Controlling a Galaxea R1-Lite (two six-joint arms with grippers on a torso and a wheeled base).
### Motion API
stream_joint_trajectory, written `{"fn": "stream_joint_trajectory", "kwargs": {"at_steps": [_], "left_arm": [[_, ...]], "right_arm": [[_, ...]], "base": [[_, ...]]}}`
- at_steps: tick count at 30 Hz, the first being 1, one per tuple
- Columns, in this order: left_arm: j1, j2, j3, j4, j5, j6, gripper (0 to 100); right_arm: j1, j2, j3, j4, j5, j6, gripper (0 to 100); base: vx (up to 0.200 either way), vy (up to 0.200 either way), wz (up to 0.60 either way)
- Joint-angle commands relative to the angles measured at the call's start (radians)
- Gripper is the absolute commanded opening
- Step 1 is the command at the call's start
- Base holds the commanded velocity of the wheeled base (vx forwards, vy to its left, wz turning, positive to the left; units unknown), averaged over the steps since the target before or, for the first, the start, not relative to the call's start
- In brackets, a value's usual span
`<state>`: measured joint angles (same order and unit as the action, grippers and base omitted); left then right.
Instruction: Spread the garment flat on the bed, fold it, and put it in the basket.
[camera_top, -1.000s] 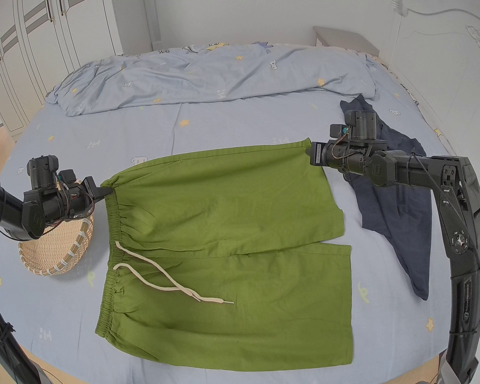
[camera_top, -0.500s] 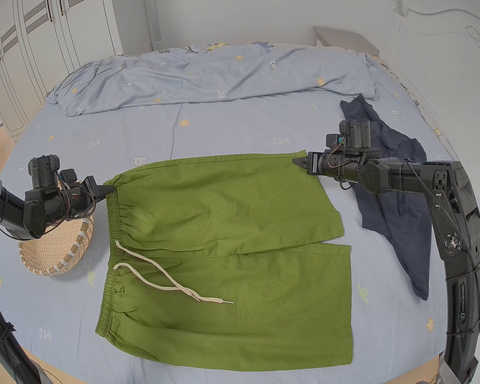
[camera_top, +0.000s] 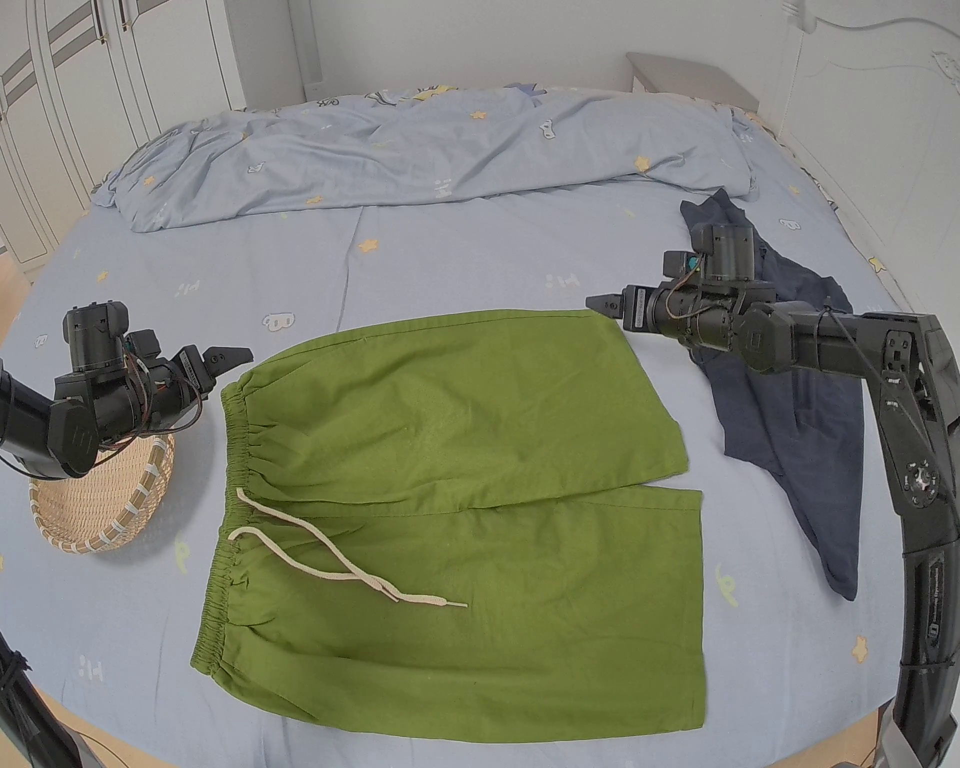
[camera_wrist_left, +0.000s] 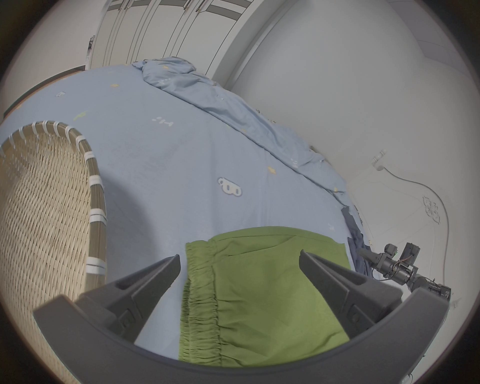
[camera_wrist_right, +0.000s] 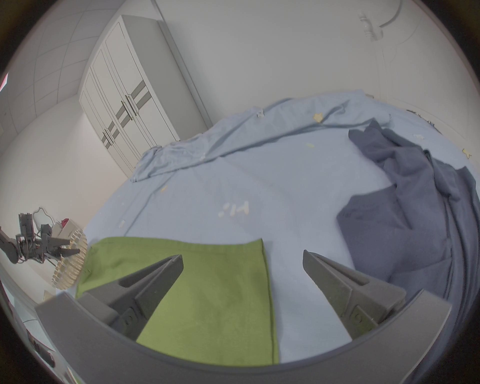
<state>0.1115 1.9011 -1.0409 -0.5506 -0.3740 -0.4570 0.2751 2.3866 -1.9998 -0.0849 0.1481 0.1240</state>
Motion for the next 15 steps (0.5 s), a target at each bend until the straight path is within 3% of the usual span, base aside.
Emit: {"fn": "stream_joint_trajectory", "kwargs": {"at_steps": [1, 3, 8, 12, 15], "left_arm": [[-0.03, -0.102, 0.035, 0.006, -0.002, -0.005, 100], [-0.038, -0.126, 0.042, 0.008, -0.002, -0.008, 100], [-0.041, -0.297, 0.134, 0.074, -0.016, -0.038, 100], [-0.046, -0.441, 0.188, 0.242, -0.039, -0.121, 100], [-0.033, -0.537, 0.254, 0.377, -0.121, -0.14, 100]], "right_arm": [[-0.005, -0.135, 0.041, -0.007, -0.004, 0.022, 100], [-0.013, -0.168, 0.078, -0.007, -0.002, 0.031, 100], [-0.037, -0.397, 0.386, -0.006, 0.011, 0.128, 100], [-0.039, -0.569, 0.677, -0.01, 0.09, 0.227, 100], [-0.053, -0.693, 0.906, -0.033, 0.174, 0.244, 100]], "base": [[0.0, 0.0, 0.0], [0.0, 0.0, 0.0], [0.0, 0.0, 0.0], [0.0, 0.0, 0.0], [0.0, 0.0, 0.0]]}}
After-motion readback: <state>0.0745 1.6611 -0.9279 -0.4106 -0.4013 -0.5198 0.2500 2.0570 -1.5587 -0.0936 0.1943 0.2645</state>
